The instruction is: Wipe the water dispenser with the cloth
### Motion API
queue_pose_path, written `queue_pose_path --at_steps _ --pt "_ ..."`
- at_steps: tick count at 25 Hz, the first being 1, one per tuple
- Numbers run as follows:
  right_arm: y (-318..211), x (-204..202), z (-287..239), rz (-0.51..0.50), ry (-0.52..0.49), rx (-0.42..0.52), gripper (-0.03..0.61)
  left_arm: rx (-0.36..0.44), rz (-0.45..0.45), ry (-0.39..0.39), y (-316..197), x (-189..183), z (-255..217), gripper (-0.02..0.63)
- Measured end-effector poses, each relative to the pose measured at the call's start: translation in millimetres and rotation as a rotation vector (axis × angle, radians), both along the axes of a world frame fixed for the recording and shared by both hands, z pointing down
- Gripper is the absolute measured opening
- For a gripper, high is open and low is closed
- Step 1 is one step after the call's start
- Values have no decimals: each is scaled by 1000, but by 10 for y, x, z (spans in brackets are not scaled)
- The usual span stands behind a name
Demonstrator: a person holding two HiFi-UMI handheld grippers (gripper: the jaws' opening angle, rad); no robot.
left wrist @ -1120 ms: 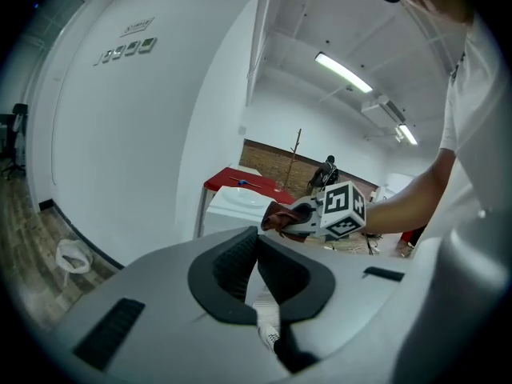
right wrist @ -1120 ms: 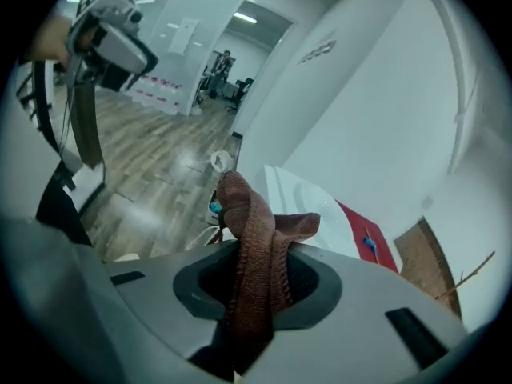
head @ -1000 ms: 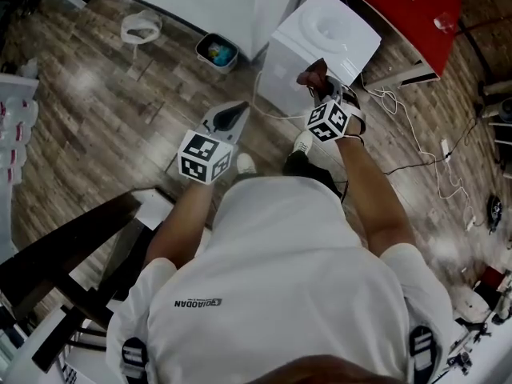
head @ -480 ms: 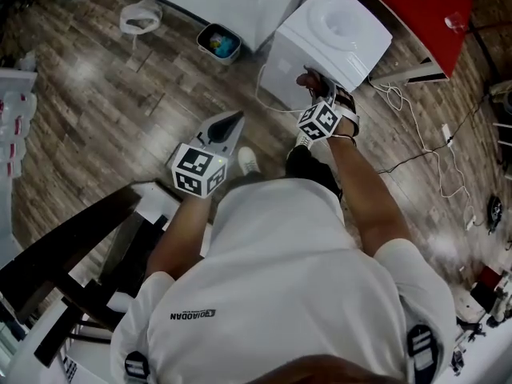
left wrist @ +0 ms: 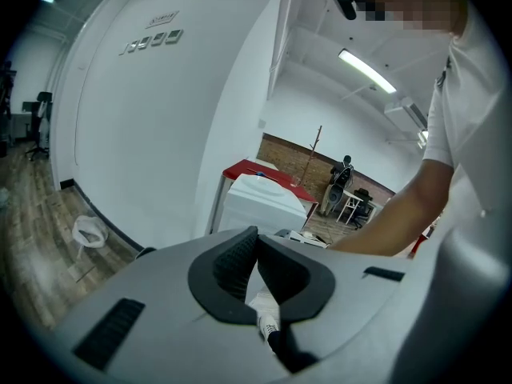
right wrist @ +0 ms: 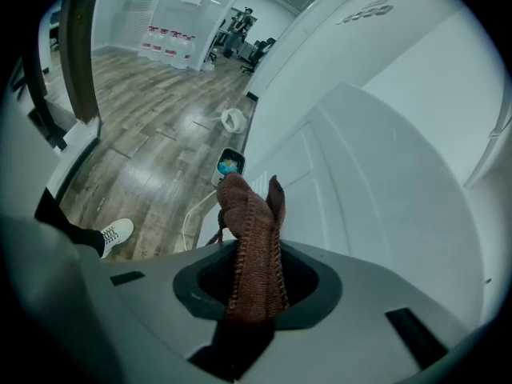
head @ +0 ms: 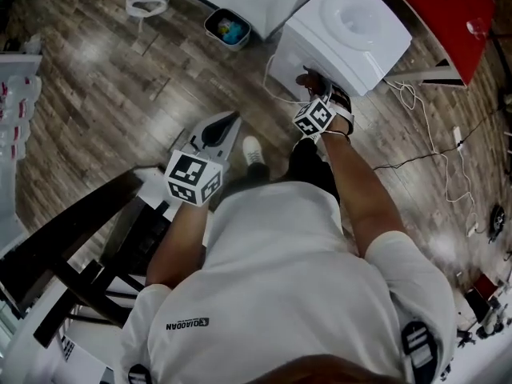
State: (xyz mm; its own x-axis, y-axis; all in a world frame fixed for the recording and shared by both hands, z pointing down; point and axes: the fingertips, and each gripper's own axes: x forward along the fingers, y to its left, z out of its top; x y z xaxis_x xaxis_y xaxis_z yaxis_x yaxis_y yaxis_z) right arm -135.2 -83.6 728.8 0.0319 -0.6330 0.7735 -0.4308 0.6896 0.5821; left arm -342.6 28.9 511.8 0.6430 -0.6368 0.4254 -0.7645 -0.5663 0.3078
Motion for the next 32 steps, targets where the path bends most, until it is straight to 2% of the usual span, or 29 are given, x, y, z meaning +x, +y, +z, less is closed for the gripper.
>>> queue_pose_path --at_steps 14,21,23,26,32 --pt "0 -64 1073 71 -15 -191 86 -64 -74 -36 4 -139 162 -3" --pt "7 -57 1249 91 -5 -239 87 -69 -82 -42 -35 -158 166 -3" --pt "-4 -81 1222 95 -23 -239 87 -68 -82 -43 -35 -165 193 -3" --pt "-24 -145 1025 99 -111 -224 86 -69 -85 -29 -62 -157 221 -3" --pt "67 -253 185 75 -290 -162 86 -24 -63 -2 -160 -134 122 -3"
